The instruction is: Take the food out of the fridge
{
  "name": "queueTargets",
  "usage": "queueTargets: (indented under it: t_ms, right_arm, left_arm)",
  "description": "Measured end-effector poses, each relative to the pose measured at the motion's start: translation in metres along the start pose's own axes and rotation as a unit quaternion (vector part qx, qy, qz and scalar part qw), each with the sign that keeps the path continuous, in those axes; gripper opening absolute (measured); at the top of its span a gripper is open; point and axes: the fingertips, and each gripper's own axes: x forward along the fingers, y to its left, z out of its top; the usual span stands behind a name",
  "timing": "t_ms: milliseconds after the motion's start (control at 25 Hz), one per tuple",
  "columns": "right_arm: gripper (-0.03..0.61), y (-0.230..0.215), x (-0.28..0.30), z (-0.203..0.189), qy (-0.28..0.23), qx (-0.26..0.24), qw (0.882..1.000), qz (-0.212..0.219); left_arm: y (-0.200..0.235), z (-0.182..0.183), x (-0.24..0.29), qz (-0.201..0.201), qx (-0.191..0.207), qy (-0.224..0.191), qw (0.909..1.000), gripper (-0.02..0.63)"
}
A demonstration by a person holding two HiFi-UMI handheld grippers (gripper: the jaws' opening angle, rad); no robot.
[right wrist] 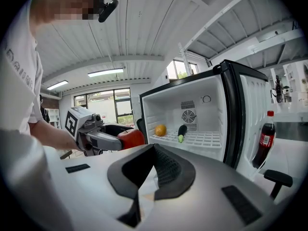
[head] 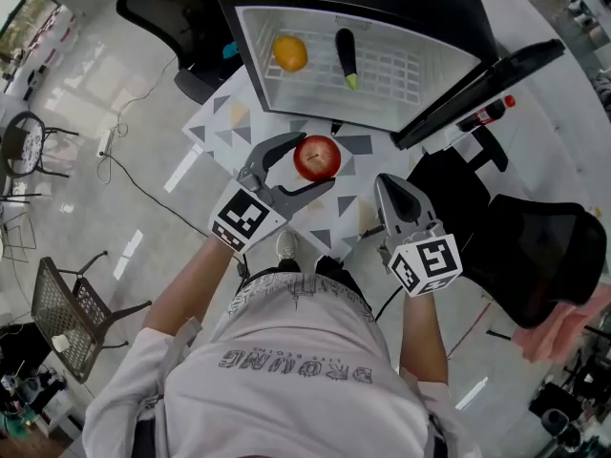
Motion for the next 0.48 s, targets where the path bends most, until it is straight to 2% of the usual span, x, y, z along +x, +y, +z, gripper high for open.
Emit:
queueTargets:
  t_ms: [280,480]
  right_arm:
    - [0.0,0.003,0.006,0.002,0.002,0.001,1.0,-0.002]
    - [0.0,0.002,0.01,0.003,0.005,-0.002,1.0,-0.004]
  left_arm:
    - [0.007,0.009,-0.011,0.007,0.012,-0.01,0.9999,0.356]
    - [0.012,0.004,-0.014,0.008,0.003,-0.011,0.9999,0.356]
